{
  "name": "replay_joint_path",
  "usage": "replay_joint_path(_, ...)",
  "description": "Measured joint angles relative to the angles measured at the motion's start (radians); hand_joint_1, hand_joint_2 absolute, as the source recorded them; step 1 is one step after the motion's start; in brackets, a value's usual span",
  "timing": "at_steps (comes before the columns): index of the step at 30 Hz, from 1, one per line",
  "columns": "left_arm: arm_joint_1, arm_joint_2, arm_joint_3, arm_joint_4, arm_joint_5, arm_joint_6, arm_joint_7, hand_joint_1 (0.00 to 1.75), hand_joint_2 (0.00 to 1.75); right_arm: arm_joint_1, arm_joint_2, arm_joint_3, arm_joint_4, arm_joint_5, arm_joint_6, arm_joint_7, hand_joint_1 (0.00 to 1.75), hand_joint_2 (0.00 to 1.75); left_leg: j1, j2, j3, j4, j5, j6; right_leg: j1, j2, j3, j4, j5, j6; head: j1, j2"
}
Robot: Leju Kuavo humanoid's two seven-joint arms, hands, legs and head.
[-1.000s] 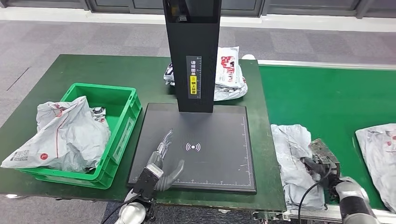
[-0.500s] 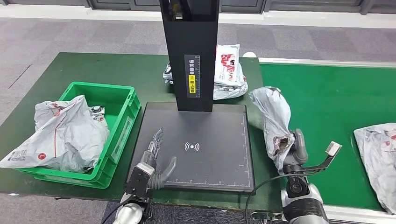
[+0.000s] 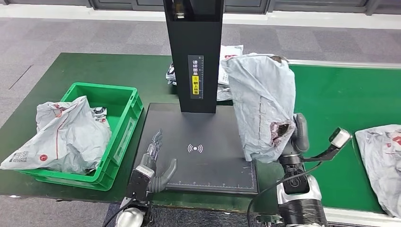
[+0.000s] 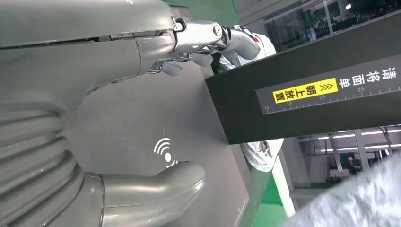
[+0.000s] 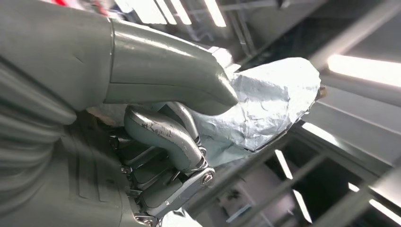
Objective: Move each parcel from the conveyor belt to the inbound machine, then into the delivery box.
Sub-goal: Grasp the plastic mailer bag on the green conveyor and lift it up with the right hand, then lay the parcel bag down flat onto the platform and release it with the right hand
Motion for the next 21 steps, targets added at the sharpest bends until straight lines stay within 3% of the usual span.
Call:
replay_joint_path(4, -0.014, -0.012, 0.000, 0.003, -0.014, 0.000, 0.002, 0.00, 1.75, -0.038, 0.022, 0.099, 0.024, 0.061, -0.045, 0.005, 1.75, 1.75, 0.000, 0.000, 0.000, 0.000, 0.001, -0.001, 0.001, 0.000, -0.001, 0.000, 0.000, 0.000, 0.000, 0.000)
replay_joint_path(5, -0.018, -0.015, 0.000, 0.004, -0.016, 0.001, 0.003, 0.00, 1.75, -0.049, 0.029, 0.126, 0.038, 0.074, -0.055, 0.000, 1.51, 1.75, 0.000, 0.000, 0.000, 0.000, 0.001, -0.001, 0.001, -0.001, -0.001, 0.000, 0.000, 0.000, 0.000, 0.000)
replay_joint_path(8, -0.023, -0.021, 0.000, 0.004, -0.023, 0.004, 0.009, 0.00, 1.75, -0.074, 0.046, 0.193, 0.087, 0.118, -0.085, -0.018, 0.20, 1.75, 0.001, -0.002, -0.001, 0.000, 0.002, -0.001, 0.001, -0.002, -0.001, 0.000, 0.000, 0.000, 0.000, 0.000)
replay_joint_path(9, -0.023, -0.022, 0.000, 0.004, -0.026, 0.005, 0.011, 0.00, 1.75, -0.084, 0.052, 0.214, 0.112, 0.140, -0.103, -0.022, 0.00, 1.75, 0.001, -0.002, -0.001, 0.000, 0.002, -0.001, 0.001, -0.002, -0.001, 0.000, 0.000, 0.000, 0.000, 0.000)
replay_joint_path(14, -0.023, -0.026, 0.000, 0.001, -0.046, 0.021, 0.022, 0.00, 1.75, -0.139, 0.086, 0.326, 0.286, 0.277, -0.240, -0.034, 0.00, 1.75, 0.001, -0.003, -0.001, 0.000, 0.002, -0.001, 0.001, -0.002, -0.001, 0.000, 0.000, -0.001, 0.000, 0.000)
replay_joint_path(21, -0.024, -0.028, 0.000, -0.004, -0.063, 0.023, 0.034, 0.00, 1.75, -0.189, 0.111, 0.401, 0.499, 0.345, -0.325, -0.034, 0.00, 1.75, 0.000, -0.003, -0.002, 0.000, 0.002, -0.001, 0.001, -0.004, -0.001, 0.000, 0.000, -0.001, 0.000, 0.000)
